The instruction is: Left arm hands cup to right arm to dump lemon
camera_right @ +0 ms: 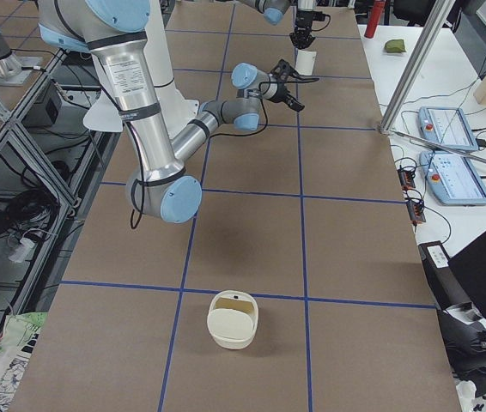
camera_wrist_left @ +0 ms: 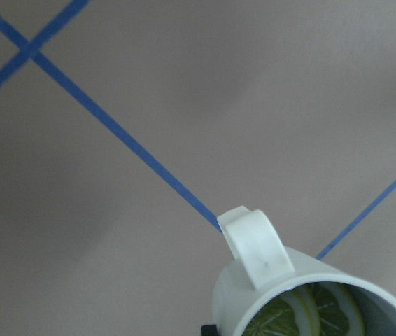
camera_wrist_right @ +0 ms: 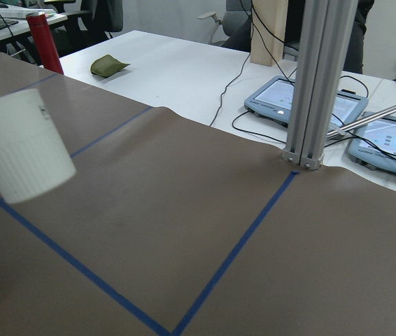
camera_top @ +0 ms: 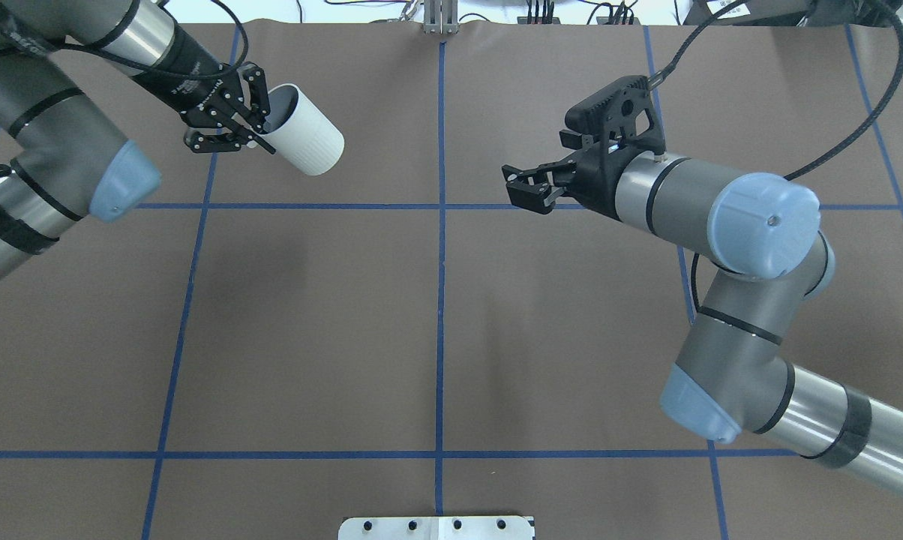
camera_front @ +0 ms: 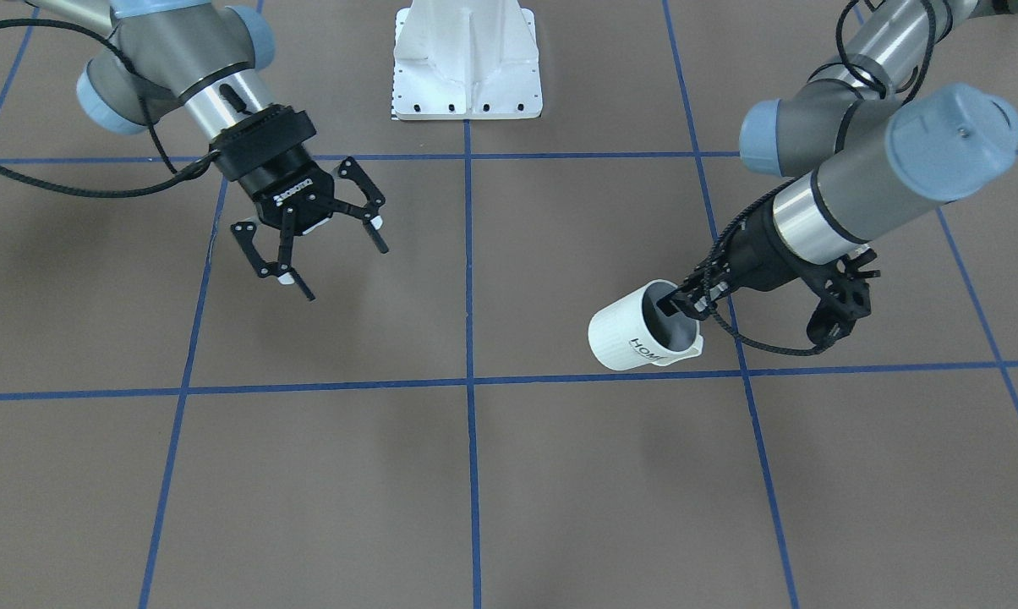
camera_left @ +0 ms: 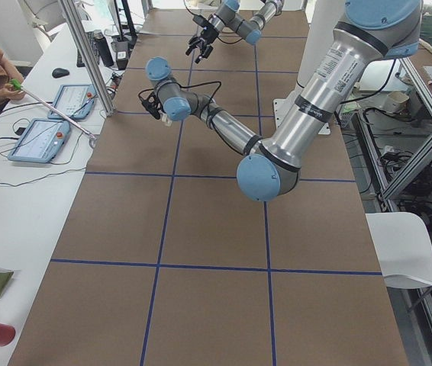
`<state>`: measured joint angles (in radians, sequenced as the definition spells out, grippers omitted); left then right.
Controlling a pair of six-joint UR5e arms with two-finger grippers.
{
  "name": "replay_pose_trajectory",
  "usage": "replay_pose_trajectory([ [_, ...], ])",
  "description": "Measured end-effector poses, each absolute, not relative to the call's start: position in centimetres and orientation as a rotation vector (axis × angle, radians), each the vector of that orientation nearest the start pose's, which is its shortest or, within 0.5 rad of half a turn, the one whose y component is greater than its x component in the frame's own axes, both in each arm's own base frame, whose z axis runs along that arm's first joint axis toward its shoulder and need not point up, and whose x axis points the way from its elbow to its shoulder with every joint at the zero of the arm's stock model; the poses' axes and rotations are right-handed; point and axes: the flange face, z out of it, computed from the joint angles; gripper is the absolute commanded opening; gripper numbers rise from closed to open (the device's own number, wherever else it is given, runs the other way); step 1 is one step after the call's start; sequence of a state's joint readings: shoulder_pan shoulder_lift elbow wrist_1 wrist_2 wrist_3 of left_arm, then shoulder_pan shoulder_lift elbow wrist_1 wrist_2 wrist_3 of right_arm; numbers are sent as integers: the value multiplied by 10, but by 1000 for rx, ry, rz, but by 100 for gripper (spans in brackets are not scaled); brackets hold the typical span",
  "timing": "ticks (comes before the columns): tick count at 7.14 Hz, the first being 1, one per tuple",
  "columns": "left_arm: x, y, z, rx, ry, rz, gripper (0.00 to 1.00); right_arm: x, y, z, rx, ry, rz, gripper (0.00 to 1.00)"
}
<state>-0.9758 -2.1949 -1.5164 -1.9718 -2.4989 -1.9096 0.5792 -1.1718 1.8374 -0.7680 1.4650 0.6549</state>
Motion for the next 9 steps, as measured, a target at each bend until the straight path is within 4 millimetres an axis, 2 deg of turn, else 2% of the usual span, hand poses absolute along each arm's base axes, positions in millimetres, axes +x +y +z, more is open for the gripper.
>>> replay_pose_trajectory([
  [1, 360, -597, 234, -605, 1126, -669, 0, -424, -426, 213, 1075, -1037, -213, 99],
  [2, 371, -597, 223, -666, 1123, -629, 0, -433, -416, 205, 1094, -1049, -237, 99],
  [5, 393, -592, 185, -716, 1141, -543, 0, -462, -395, 199, 1179, -981, -328, 99],
  [7, 406, -584, 171, -715, 1148, -510, 0, -486, -388, 198, 1205, -929, -344, 99],
  [9, 416, -578, 165, -716, 1147, -493, 0, -493, -387, 200, 1208, -913, -349, 99],
])
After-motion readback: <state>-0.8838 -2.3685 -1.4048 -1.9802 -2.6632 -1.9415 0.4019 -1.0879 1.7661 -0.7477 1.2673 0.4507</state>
